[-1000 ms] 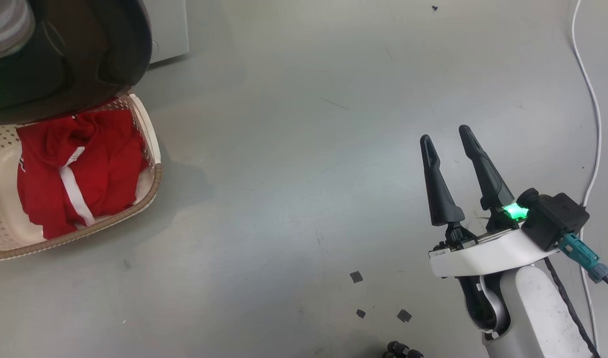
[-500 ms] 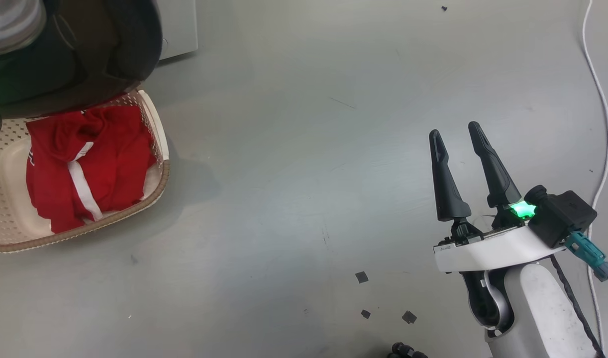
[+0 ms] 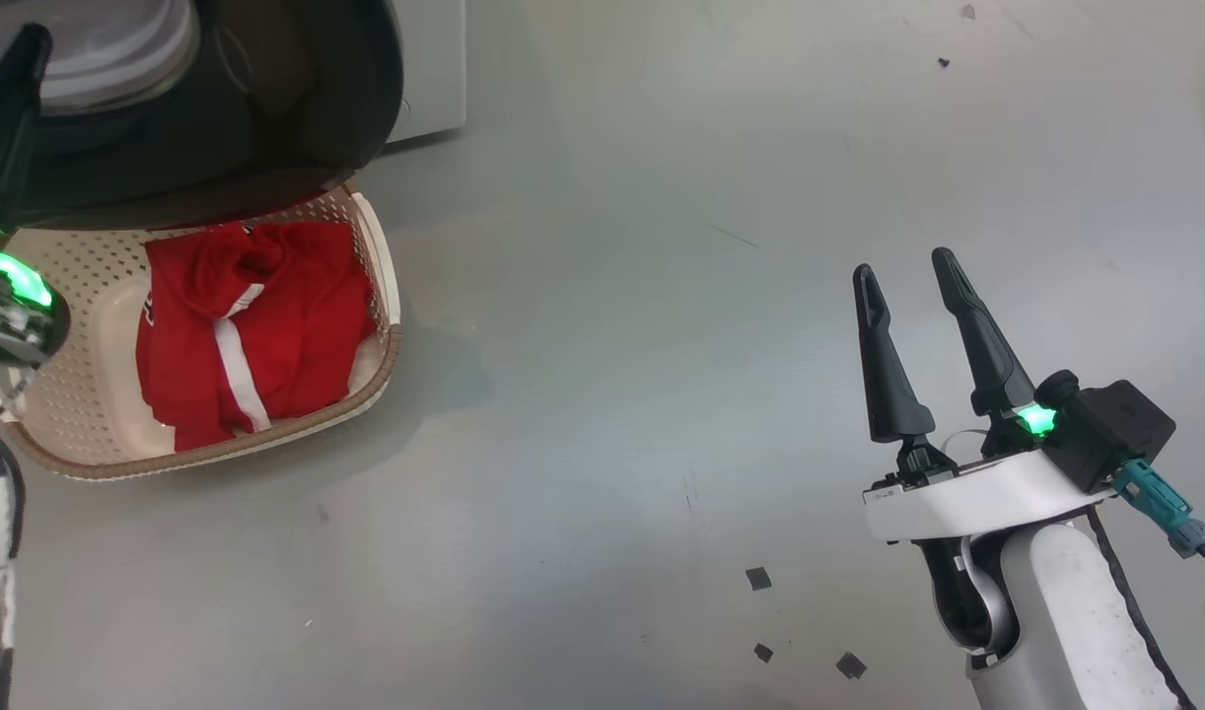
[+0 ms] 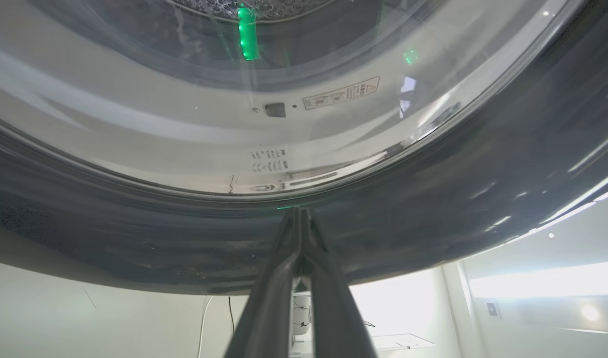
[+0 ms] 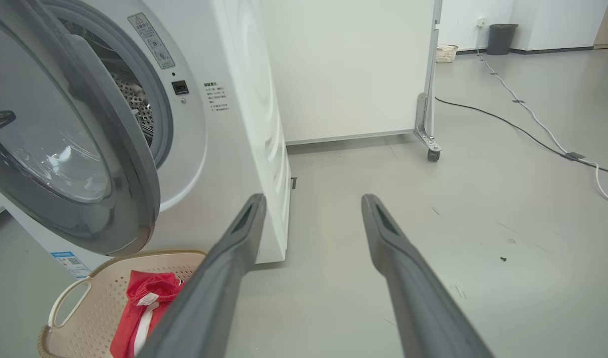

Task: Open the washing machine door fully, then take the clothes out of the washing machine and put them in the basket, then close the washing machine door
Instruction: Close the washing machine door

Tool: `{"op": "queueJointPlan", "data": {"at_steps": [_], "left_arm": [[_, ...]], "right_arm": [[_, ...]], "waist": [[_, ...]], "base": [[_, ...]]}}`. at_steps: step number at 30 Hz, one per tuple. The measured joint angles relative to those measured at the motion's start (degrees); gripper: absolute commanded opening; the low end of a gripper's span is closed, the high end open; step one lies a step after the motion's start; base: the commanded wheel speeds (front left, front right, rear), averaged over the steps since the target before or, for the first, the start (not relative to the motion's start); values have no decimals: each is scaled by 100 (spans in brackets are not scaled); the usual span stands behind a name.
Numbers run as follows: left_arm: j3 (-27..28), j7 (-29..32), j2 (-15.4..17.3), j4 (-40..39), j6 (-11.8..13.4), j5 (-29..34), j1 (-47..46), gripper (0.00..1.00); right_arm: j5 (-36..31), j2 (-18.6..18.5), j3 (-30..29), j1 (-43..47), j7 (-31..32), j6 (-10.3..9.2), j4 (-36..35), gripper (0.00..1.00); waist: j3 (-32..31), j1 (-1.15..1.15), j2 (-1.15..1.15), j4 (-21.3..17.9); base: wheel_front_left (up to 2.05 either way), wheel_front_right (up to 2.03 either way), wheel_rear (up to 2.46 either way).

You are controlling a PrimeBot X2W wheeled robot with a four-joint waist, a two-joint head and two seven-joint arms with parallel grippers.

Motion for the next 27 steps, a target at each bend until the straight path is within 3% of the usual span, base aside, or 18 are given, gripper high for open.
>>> {"op": "queueJointPlan", "data": {"at_steps": [9, 16, 18, 19, 20, 21, 22, 23, 27], "left_arm": [[104, -55, -553, -91, -181, -172, 1010, 0], [175, -104, -1002, -271, -186, -394, 1756, 0], [188, -105, -1137, -344, -188, -398, 1959, 15], [212, -119, -1210, -433, -188, -409, 2067, 15], [245, -129, -1276, -526, -188, -413, 2154, 44], [254, -127, -1318, -622, -188, -413, 2228, 60], [256, -127, -1355, -695, -188, -411, 2290, 92], [260, -130, -1382, -745, -188, -380, 2351, 100], [280, -203, -1441, -893, -188, -256, 2699, 100]], "right_arm": [[-263, -3, -130, 93, 0, 9, 163, 100], [-378, -3, -192, 325, -1, 14, 253, 100], [-391, -4, -207, 347, -1, 15, 259, 100], [-393, -5, -218, 359, 0, 15, 259, 100], [-397, -4, -224, 373, 0, 15, 260, 100], [-413, -3, -236, 392, -1, 15, 259, 100], [-438, -5, -248, 420, 0, 16, 259, 100], [-452, -5, -255, 436, 0, 16, 261, 100], [-494, -7, -278, 447, 0, 16, 269, 100]], "waist": [[-373, 0, 0, 408], [-657, 0, 0, 731], [-732, 0, 0, 822], [-768, 0, 0, 868], [-802, 0, 0, 910], [-835, 0, 0, 950], [-867, 0, 0, 992], [-895, 0, 0, 1031], [-1001, 0, 0, 1175]], "base": [[0, 0, 0], [0, 0, 0], [0, 0, 0], [0, 0, 0], [0, 0, 0], [0, 0, 0], [0, 0, 0], [0, 0, 0], [0, 0, 0]]}}
